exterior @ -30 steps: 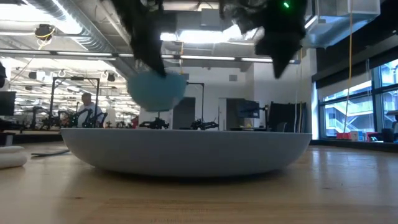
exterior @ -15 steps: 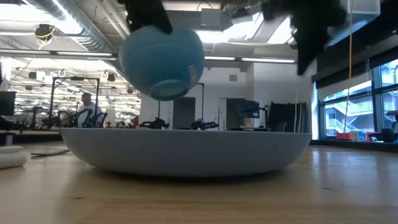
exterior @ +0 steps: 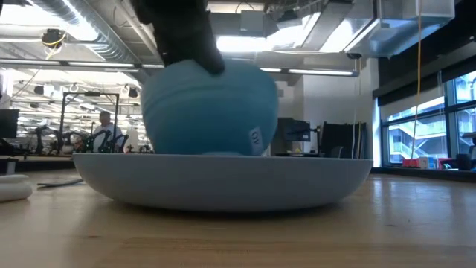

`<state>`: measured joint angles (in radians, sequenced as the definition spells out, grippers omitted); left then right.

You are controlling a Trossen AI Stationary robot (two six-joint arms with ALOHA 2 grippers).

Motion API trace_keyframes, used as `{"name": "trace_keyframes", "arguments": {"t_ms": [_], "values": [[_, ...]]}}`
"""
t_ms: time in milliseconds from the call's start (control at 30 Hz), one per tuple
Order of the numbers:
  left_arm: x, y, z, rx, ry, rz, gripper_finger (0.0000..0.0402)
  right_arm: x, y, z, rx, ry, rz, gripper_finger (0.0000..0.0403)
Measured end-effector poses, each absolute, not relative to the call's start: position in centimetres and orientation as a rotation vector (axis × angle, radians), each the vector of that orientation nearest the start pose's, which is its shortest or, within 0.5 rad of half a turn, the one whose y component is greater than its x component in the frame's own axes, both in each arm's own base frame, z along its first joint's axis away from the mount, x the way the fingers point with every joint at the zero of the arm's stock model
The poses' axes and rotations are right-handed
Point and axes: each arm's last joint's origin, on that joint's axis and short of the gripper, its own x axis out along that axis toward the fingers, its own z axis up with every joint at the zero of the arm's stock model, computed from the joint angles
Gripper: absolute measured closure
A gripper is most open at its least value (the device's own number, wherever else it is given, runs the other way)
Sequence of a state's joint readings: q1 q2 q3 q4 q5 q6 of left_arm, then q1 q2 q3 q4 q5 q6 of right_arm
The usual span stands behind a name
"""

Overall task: Set table place
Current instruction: Put the bowl on the plate, then move the fork to the middle left of the table

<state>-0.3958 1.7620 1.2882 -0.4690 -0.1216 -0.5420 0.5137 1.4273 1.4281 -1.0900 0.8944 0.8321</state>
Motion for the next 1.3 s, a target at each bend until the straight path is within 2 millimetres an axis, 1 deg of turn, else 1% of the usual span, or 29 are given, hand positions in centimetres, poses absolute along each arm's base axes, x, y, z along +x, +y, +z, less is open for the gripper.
{"name": "trace_keyframes", "arguments": {"t_ms": [133, 200, 300, 500, 633, 833, 1000, 1067, 1133, 1200, 1300], "values": [[35.1, -15.8, 22.6, -0.228, 0.943, -0.012, 0.0396, 24.3, 11.3, 35.0, 0.036, 0.581, -0.657, 0.0361], [35.5, -16.3, 22.4, -0.217, 0.935, -0.004, 0.0398, 24.3, 11.3, 35.0, 0.043, 0.588, -0.651, 0.0361], [35.7, -16.1, 21.8, -0.208, 0.954, 0.026, 0.0394, 24.3, 11.3, 34.9, 0.046, 0.593, -0.646, 0.0361], [36.3, -15.7, 20.8, -0.219, 0.968, 0.058, 0.0368, 24.3, 11.3, 34.9, 0.053, 0.602, -0.638, 0.0361], [36.5, -15.3, 20.8, -0.189, 0.945, 0.084, 0.0352, 24.3, 11.4, 34.9, 0.064, 0.616, -0.624, 0.0361], [36.7, -15.2, 20.9, -0.161, 0.938, 0.054, 0.0316, 24.3, 11.4, 34.8, 0.064, 0.617, -0.623, 0.0361], [36.7, -15.3, 20.8, -0.210, 0.954, 0.037, 0.0284, 24.3, 11.4, 34.8, 0.065, 0.618, -0.622, 0.0361], [36.6, -15.3, 21.0, -0.235, 0.967, 0.040, 0.0276, 24.3, 11.4, 34.8, 0.065, 0.618, -0.622, 0.0361], [36.8, -15.4, 21.7, -0.252, 0.967, 0.046, 0.0273, 24.3, 11.4, 34.8, 0.065, 0.618, -0.622, 0.0361], [37.0, -15.5, 22.5, -0.252, 0.961, 0.043, 0.0274, 24.3, 11.4, 34.8, 0.065, 0.618, -0.622, 0.0361], [37.3, -15.6, 24.4, -0.237, 0.951, 0.045, 0.0278, 24.3, 11.4, 34.8, 0.065, 0.618, -0.622, 0.0361]]}}
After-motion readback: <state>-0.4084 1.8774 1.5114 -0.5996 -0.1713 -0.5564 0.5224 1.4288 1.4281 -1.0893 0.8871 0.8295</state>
